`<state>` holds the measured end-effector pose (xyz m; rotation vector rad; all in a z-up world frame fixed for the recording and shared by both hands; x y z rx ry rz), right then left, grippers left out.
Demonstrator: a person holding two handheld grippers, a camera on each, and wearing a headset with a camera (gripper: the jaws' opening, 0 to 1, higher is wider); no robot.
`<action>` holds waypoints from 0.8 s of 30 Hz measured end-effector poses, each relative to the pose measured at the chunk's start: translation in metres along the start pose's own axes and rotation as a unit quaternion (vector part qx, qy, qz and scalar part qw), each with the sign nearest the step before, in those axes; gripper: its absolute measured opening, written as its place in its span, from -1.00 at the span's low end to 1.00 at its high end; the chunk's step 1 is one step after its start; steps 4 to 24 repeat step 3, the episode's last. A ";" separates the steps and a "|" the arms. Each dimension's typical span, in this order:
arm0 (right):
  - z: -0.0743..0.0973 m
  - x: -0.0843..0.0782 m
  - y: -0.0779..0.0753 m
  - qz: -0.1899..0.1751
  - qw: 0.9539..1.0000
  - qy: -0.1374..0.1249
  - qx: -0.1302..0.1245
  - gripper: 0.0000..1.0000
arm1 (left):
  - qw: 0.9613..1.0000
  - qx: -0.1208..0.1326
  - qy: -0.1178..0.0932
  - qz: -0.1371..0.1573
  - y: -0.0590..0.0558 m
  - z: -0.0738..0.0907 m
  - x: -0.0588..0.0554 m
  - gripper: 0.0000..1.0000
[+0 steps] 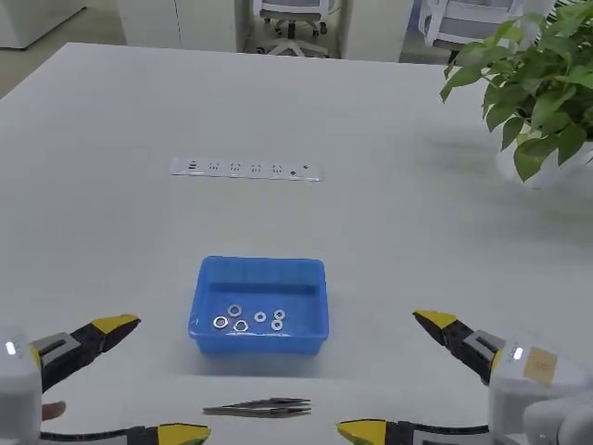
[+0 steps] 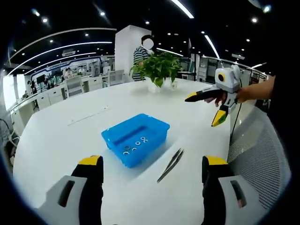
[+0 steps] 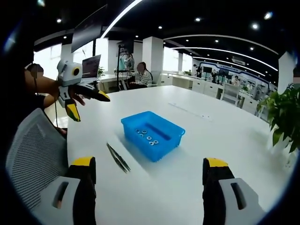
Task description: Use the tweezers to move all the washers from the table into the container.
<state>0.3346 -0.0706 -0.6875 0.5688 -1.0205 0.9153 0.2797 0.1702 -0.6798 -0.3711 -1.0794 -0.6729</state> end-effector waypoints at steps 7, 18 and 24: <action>0.004 0.001 -0.001 -0.005 1.000 -0.005 -0.003 1.00 | 1.000 0.002 0.006 -0.001 -0.002 0.002 0.001 0.93; 0.004 0.001 -0.001 -0.005 1.000 -0.005 -0.003 1.00 | 1.000 0.002 0.006 -0.001 -0.002 0.002 0.001 0.93; 0.004 0.001 -0.001 -0.005 1.000 -0.005 -0.003 1.00 | 1.000 0.002 0.006 -0.001 -0.002 0.002 0.001 0.93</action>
Point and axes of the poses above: the centre of the closed fingertips' face, and the gripper's own axes: z roughly backward along the fingers, y roughly to its left, x roughly out of its top, the point moved 4 cm from there along z, roughly backward along the fingers, and after that the axes turned 3 degrees about -z, right-handed, at the moved point
